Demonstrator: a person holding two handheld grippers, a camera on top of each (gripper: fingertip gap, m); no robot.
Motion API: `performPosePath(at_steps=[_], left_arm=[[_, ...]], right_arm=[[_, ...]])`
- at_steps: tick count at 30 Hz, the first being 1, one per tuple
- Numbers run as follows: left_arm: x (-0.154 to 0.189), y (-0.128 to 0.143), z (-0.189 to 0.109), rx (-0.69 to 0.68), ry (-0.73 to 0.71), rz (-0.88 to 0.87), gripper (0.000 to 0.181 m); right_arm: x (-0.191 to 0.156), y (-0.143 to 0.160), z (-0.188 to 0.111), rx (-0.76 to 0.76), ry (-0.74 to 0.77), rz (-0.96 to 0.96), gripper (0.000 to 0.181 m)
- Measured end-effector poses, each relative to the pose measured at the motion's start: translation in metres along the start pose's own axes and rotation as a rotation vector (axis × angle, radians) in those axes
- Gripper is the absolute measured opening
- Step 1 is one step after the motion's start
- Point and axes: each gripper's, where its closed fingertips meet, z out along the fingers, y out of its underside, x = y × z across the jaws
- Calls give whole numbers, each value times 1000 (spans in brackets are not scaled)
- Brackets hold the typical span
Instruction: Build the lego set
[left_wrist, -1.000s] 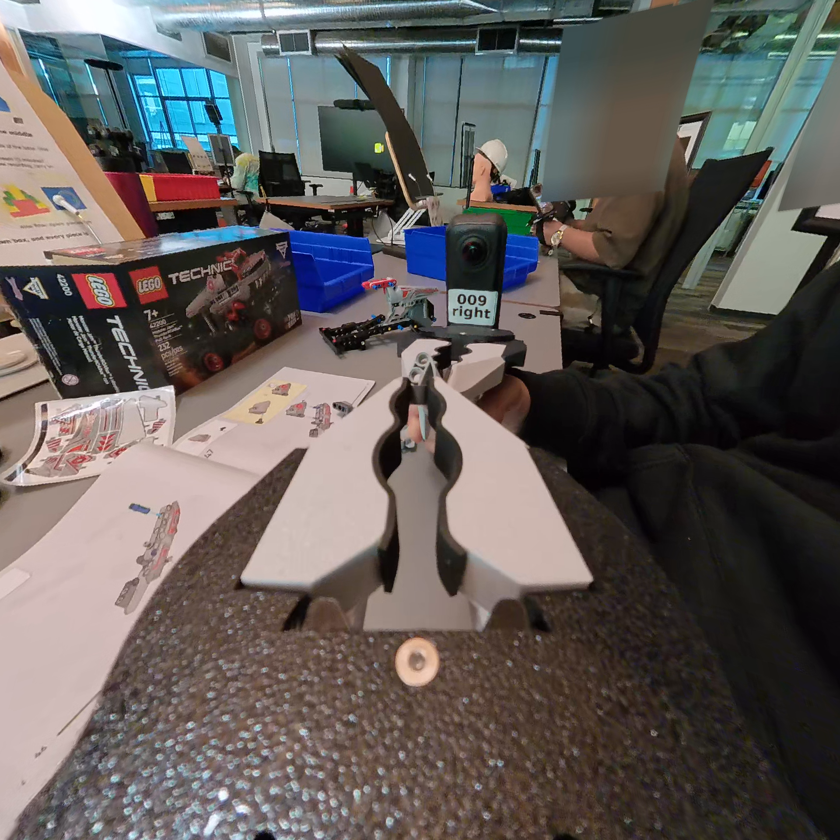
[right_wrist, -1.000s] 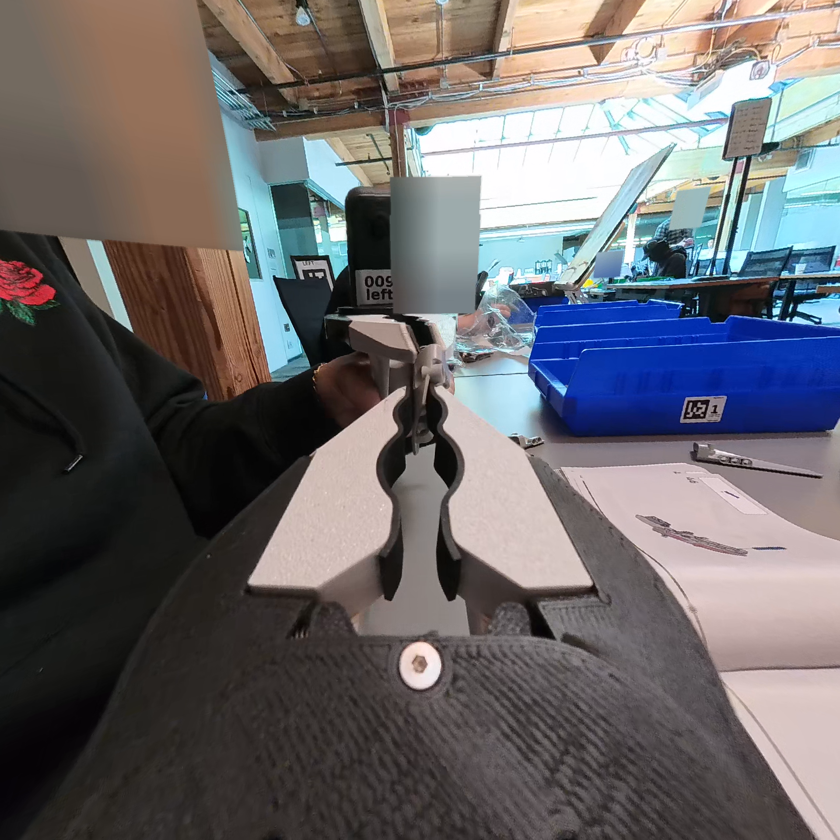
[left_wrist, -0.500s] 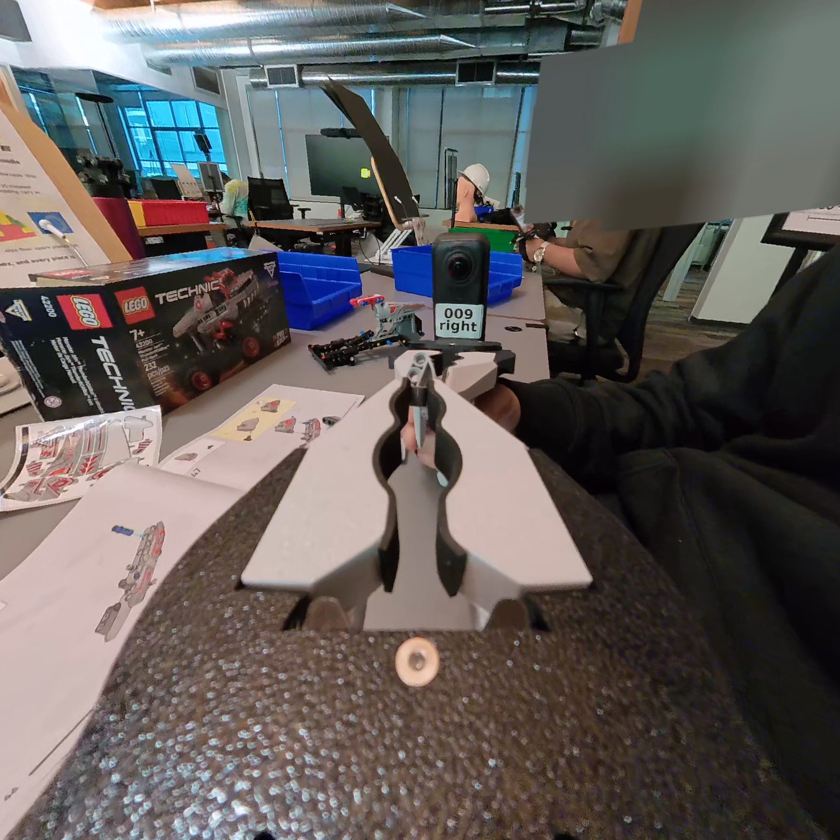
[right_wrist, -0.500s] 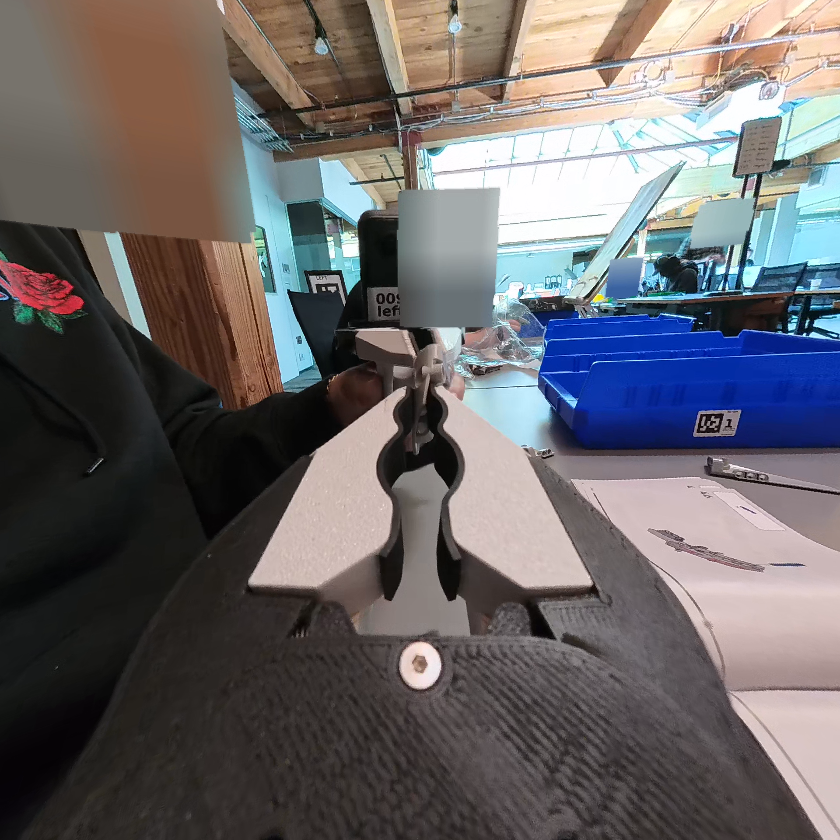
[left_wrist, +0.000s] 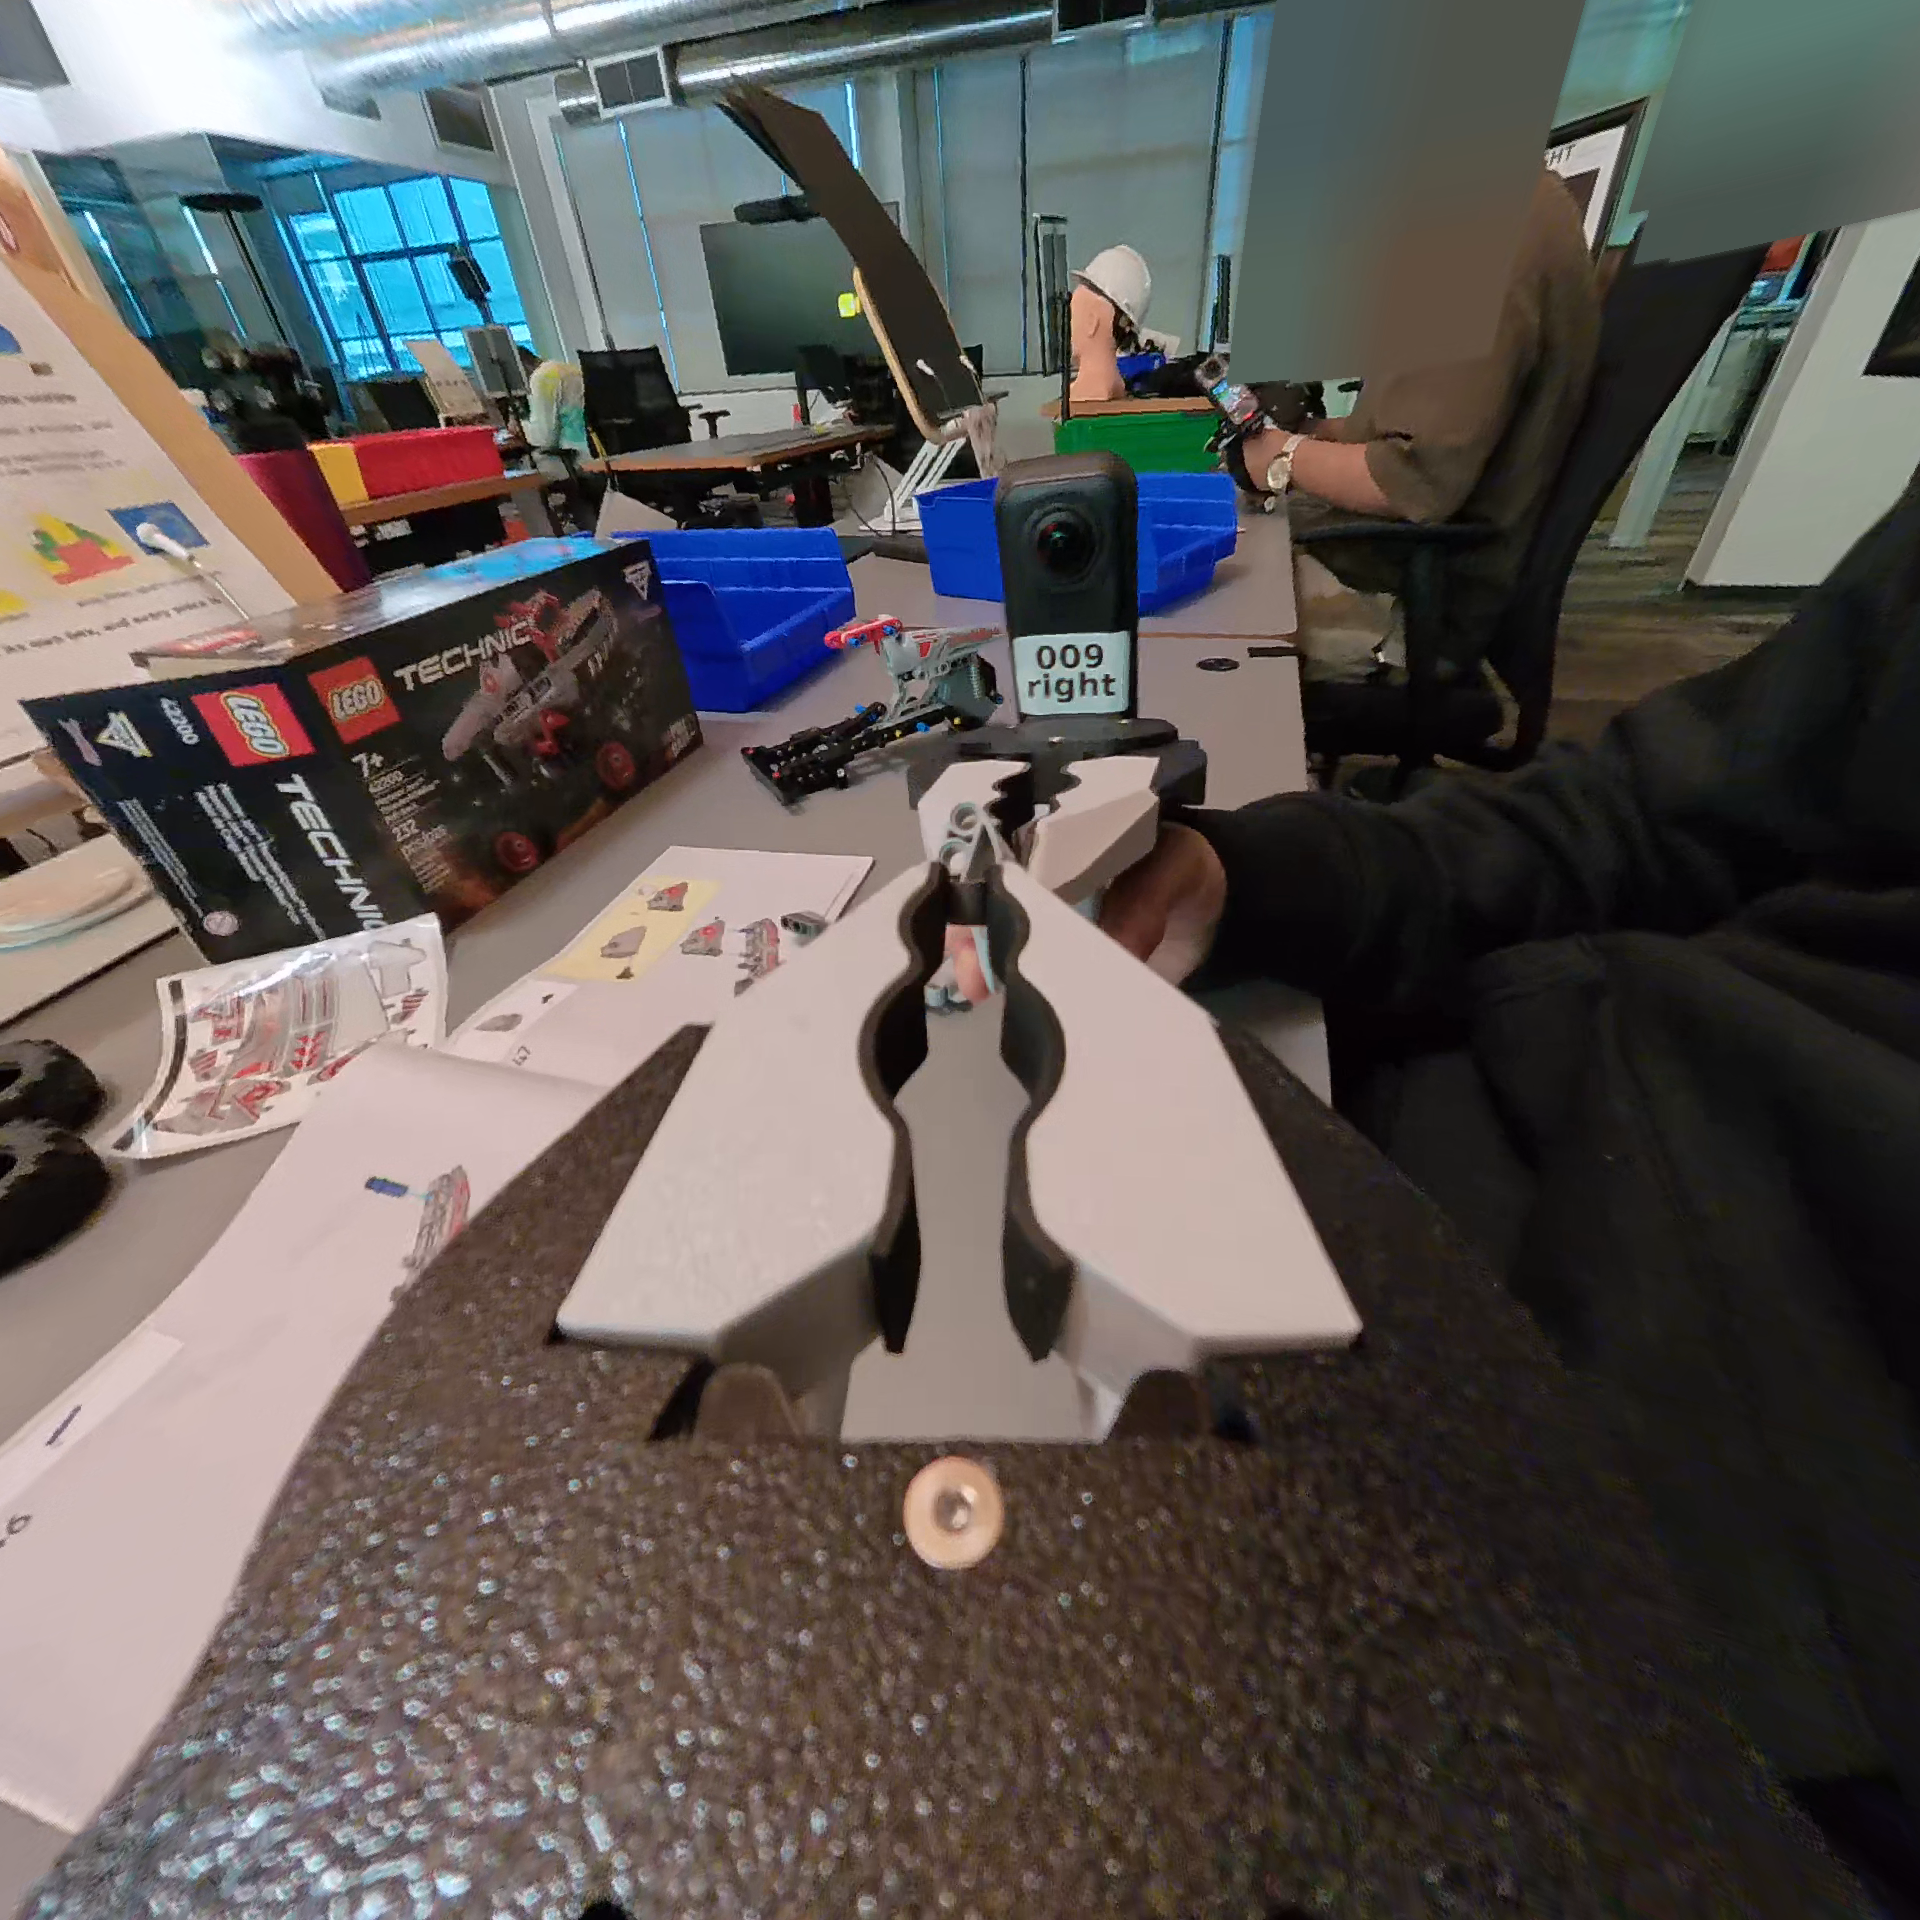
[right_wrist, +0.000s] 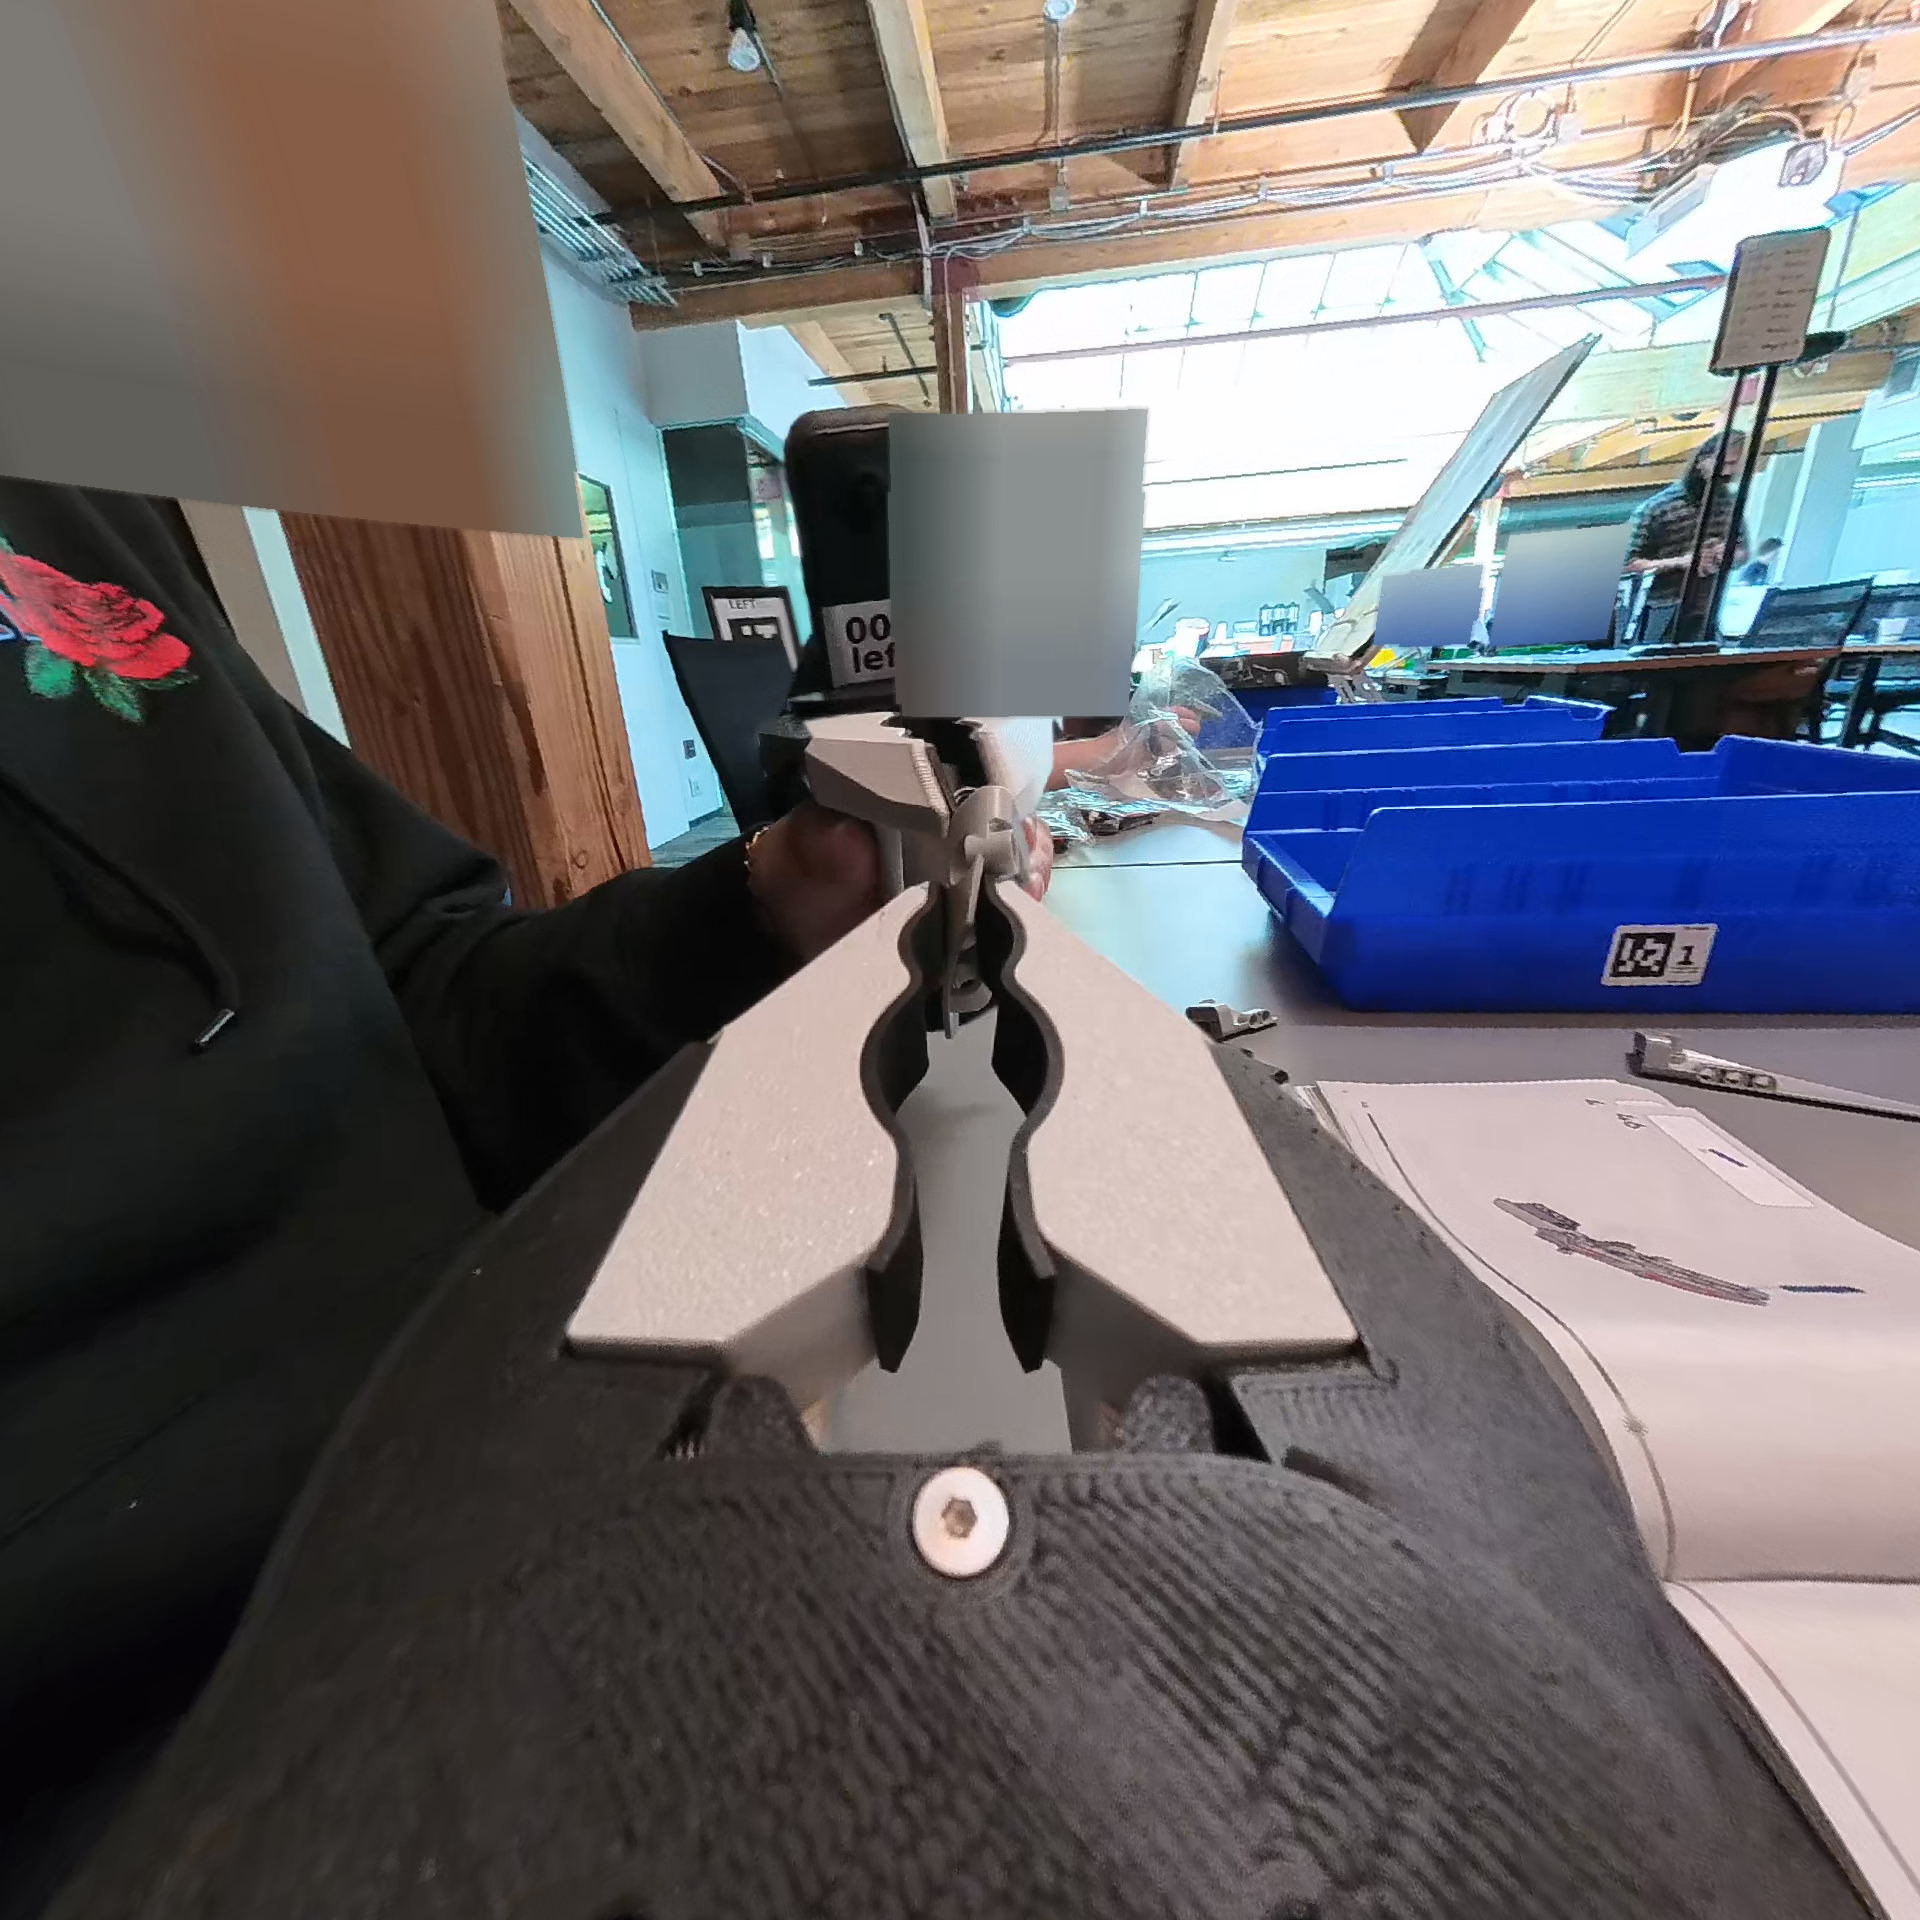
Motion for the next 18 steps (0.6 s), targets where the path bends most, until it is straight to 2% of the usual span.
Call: performPosePath(at_steps=[10,18], left_arm=[[0,-1,2,10,-9,22,5],[-1,0,5,42,11,-76,6]], right_arm=[[2,1,-1,-4,22,-21,4],[3,-1,-4,13,24,-4,4]])
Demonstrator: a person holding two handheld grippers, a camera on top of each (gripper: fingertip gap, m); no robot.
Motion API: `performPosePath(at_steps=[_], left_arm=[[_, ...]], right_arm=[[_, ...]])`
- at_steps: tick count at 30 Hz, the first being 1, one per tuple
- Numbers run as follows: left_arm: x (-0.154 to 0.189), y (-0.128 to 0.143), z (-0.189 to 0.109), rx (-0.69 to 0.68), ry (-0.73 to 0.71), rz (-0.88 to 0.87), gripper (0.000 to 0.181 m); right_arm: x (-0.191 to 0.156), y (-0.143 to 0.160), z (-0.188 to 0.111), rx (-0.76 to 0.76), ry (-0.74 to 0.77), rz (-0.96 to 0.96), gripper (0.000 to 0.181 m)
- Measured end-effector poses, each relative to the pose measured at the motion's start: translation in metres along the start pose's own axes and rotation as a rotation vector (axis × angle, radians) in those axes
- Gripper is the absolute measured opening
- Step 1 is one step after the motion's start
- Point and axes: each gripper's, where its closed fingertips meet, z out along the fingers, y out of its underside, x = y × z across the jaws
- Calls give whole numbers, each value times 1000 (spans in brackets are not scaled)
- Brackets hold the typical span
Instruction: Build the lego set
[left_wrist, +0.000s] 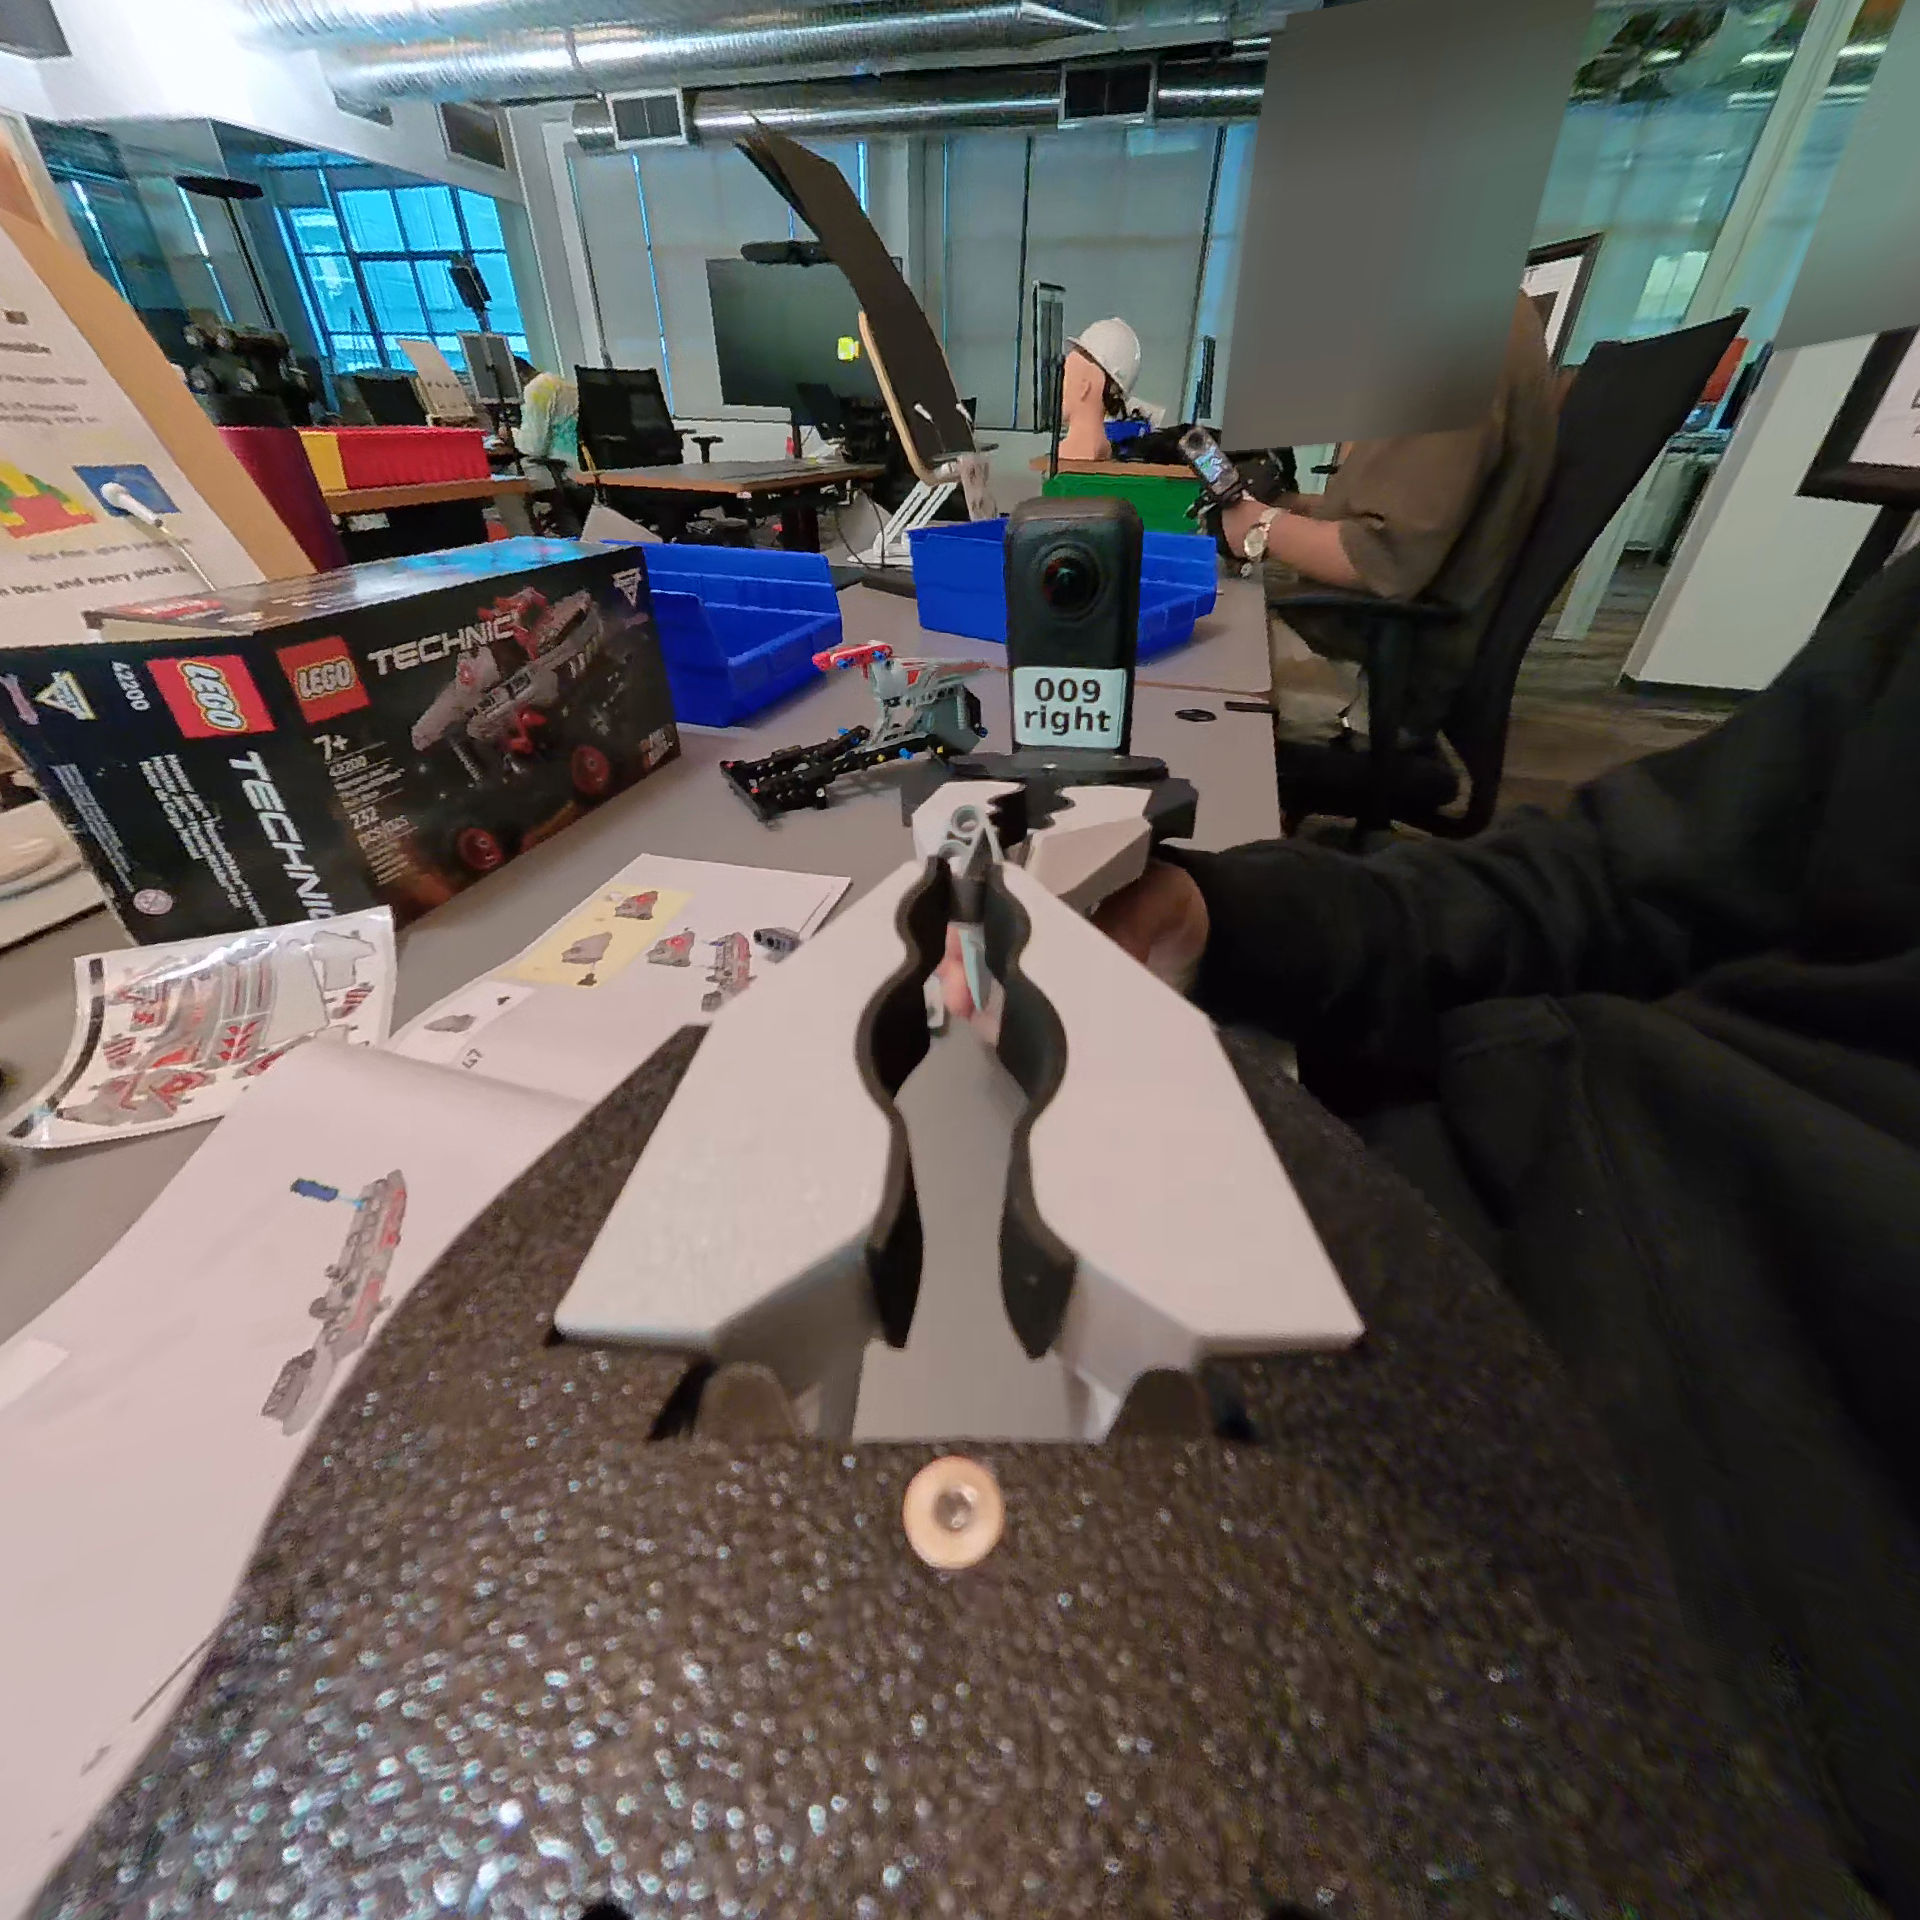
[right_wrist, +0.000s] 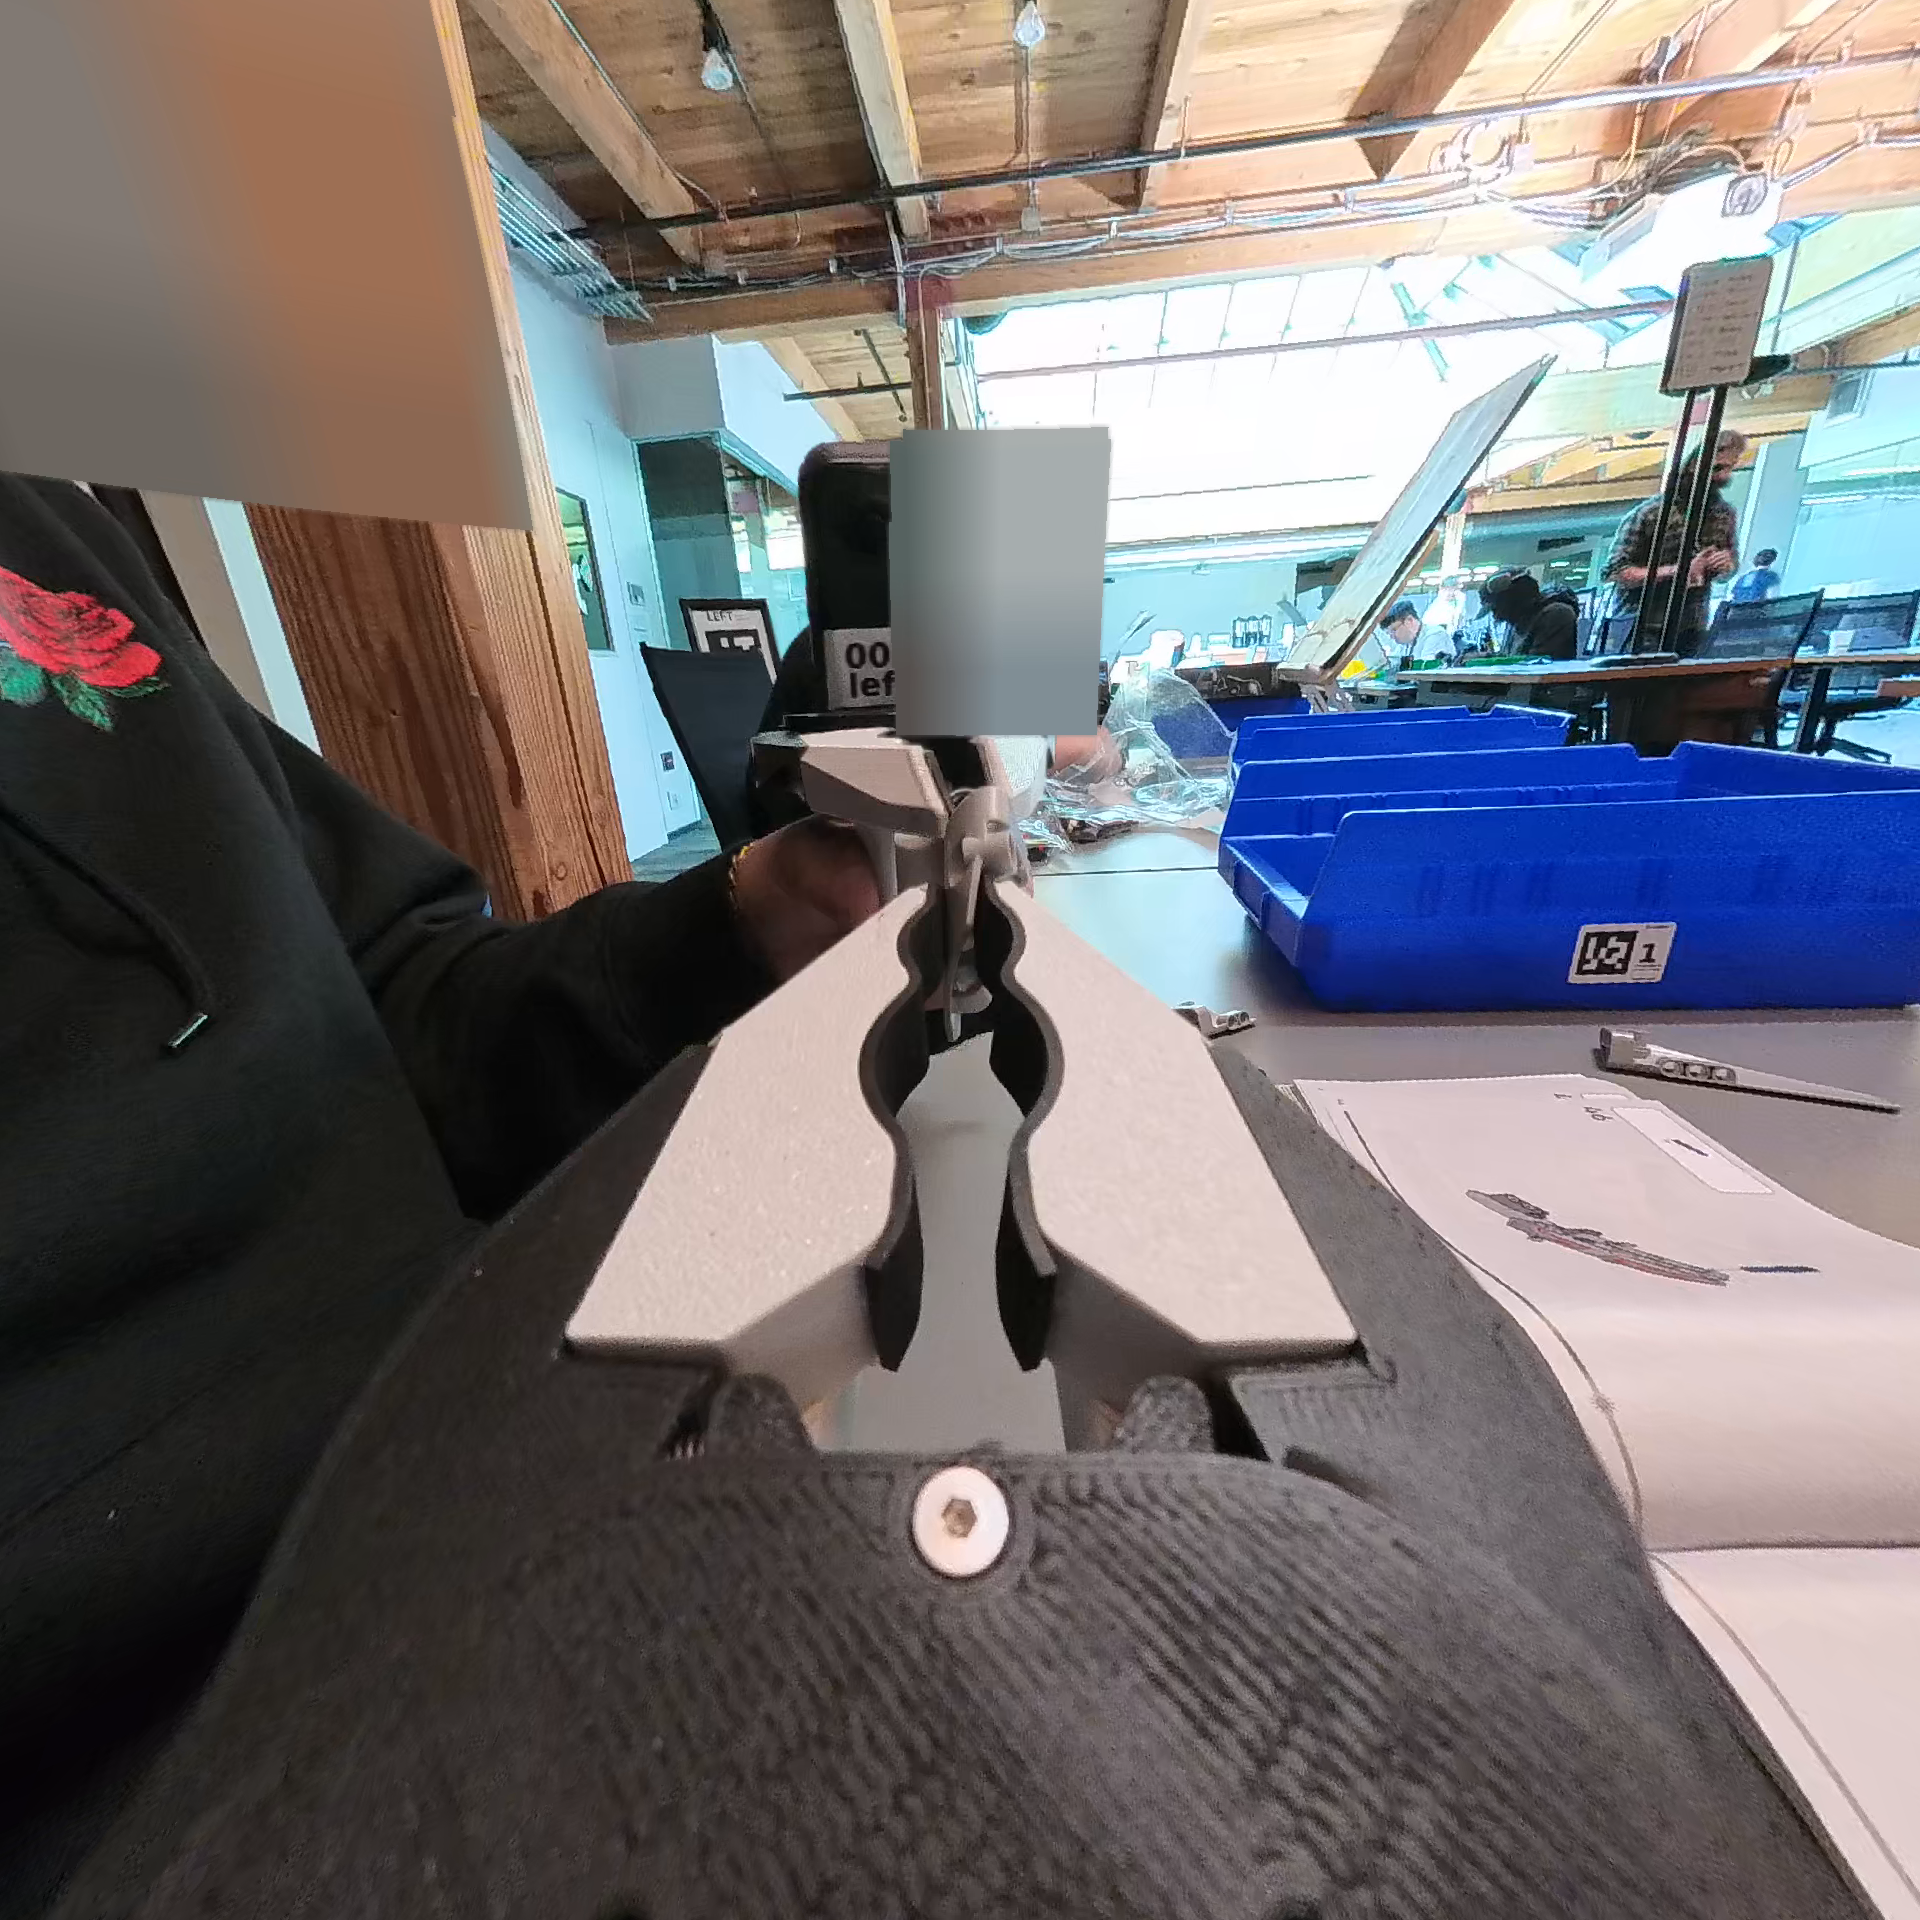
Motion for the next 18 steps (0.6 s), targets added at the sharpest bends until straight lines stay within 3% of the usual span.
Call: performPosePath(at_steps=[13,18], left_arm=[[-9,7,0,11,-16,-68,6],[-4,-3,0,111,35,-89,5]], right_arm=[[8,6,0,-60,80,-94,4],[5,-1,1,-22,77,-133,4]])
